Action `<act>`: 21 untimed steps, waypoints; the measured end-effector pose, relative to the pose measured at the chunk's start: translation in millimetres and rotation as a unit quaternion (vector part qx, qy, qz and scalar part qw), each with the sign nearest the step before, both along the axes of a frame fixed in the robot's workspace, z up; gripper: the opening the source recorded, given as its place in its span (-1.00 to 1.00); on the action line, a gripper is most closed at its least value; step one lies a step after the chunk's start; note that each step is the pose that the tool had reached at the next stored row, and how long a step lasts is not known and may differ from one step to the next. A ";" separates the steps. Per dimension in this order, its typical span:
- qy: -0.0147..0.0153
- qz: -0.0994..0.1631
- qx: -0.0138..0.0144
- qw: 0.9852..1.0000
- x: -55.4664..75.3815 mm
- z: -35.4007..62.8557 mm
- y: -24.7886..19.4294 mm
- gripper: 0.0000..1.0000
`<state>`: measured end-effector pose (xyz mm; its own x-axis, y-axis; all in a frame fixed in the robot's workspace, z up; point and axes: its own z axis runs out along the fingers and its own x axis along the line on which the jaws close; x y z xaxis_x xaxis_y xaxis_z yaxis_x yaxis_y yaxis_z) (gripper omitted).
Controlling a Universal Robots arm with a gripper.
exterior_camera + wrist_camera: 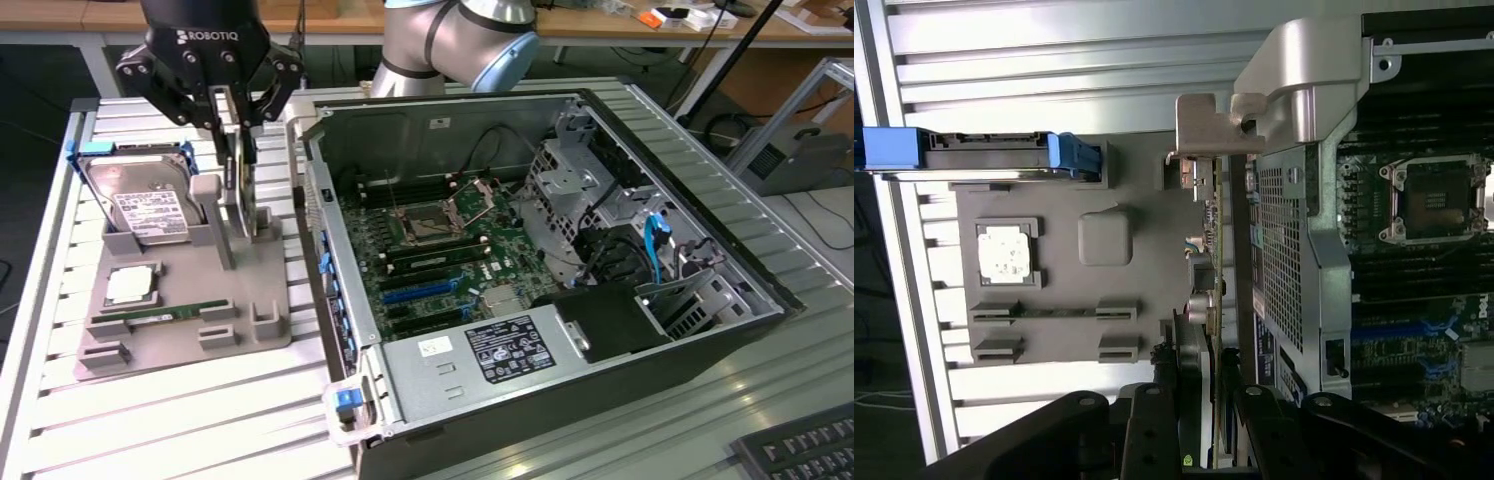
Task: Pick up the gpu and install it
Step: 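Pick up the gpu and move the gpu toward the slot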
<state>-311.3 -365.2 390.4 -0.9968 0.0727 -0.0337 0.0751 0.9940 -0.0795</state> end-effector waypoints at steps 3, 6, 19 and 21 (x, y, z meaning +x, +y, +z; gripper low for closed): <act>0.000 0.000 0.000 1.000 0.0 1.6 0.0 -0.46; 0.000 0.000 0.000 1.000 0.0 3.1 0.0 -0.46; 0.000 0.000 0.000 1.000 0.0 10.9 0.0 -0.46; 0.000 0.000 0.000 1.000 0.0 11.8 0.0 -0.46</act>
<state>-311.3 -365.2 402.2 -0.9968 0.0726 -0.0338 0.0751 0.9940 -0.0794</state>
